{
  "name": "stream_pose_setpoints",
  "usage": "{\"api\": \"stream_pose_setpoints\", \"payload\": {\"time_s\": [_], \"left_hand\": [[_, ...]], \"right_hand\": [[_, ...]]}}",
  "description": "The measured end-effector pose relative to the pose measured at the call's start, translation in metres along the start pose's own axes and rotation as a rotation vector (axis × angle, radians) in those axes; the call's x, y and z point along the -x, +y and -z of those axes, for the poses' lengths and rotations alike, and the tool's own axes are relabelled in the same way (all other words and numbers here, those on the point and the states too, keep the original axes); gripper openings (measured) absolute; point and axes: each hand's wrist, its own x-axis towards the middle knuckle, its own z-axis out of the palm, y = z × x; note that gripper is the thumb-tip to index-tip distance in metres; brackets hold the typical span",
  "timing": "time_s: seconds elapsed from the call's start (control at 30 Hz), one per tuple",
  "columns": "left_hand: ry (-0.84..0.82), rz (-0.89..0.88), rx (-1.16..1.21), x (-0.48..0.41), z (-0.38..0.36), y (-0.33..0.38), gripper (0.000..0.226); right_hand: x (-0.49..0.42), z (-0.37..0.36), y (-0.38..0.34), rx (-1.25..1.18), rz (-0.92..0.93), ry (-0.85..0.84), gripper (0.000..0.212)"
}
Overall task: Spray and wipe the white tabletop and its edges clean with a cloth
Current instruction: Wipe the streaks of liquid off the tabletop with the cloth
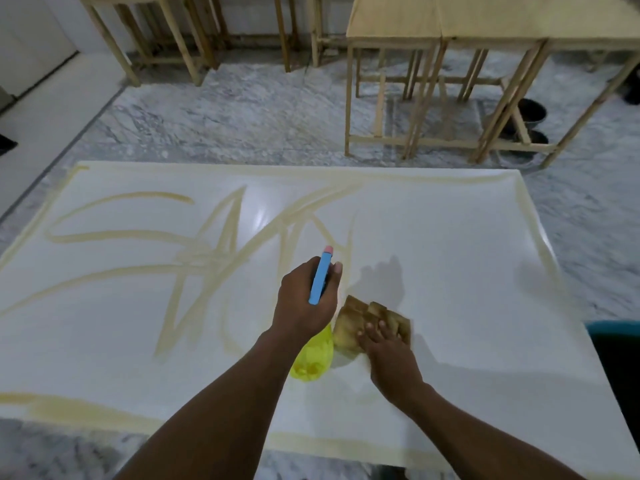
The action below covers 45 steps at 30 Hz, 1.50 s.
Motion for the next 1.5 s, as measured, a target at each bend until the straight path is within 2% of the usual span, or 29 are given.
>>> {"api": "stream_pose_setpoints", "payload": {"time_s": [0.1,0.2,0.3,0.37,0.4,0.47,0.53,0.6,0.73,0.87,1.03,1.17,1.3,1.4,1.5], "left_hand": [[-0.016,-0.008,0.032,0.024,0.021,-0.013,0.034],[-0.065,-0.028,0.044,0.042,0.036,-0.022,0.037],[-0.079,-0.041,0.040,0.052,0.049,-0.029,0.037],[-0.078,-0.054,0.032,0.056,0.055,-0.030,0.035],[-0.082,-0.059,0.034,0.057,0.057,-0.030,0.033],[-0.085,-0.062,0.049,0.060,0.061,-0.030,0.037],[-0.079,-0.060,0.059,0.060,0.064,-0.030,0.038],[-0.076,-0.061,0.060,0.059,0.066,-0.027,0.036],[-0.060,-0.081,0.051,0.055,0.071,-0.023,0.034],[-0.055,-0.069,0.041,0.045,0.070,-0.020,0.034],[-0.044,-0.041,-0.004,0.018,0.052,-0.019,0.038],[-0.014,-0.007,0.009,-0.010,0.034,-0.008,0.039],[0.030,-0.007,-0.009,-0.044,0.018,-0.003,0.041],[0.062,-0.023,-0.016,-0.057,0.010,-0.006,0.039],[0.077,-0.039,-0.046,-0.061,0.004,-0.010,0.038]], "right_hand": [[0.029,-0.002,-0.023,-0.067,-0.012,-0.011,0.054],[0.035,0.019,-0.031,-0.196,-0.026,0.075,0.040],[0.033,0.063,-0.029,-0.672,-0.303,-0.011,0.021],[0.029,0.086,-0.022,-0.981,-0.435,-0.010,0.010],[0.027,0.094,-0.019,-1.095,-0.484,-0.003,0.014],[0.025,0.103,-0.015,-1.321,-0.528,-0.008,0.008],[0.023,0.109,-0.010,-1.501,-0.488,-0.023,0.021],[0.021,0.115,-0.005,-1.575,-0.483,-0.039,0.033],[0.008,0.120,-0.004,-1.530,-0.495,-0.061,0.039],[-0.023,0.134,-0.007,-1.496,-0.506,-0.140,0.035],[-0.086,0.161,0.001,-1.281,-0.445,-0.116,0.037],[-0.152,0.202,0.003,-0.923,-0.254,-0.083,0.037],[-0.234,0.227,0.017,-0.249,-0.155,0.044,0.048],[-0.274,0.220,0.024,-0.048,-0.084,0.077,0.049],[-0.285,0.180,0.028,0.068,-0.092,-0.020,0.057]]}}
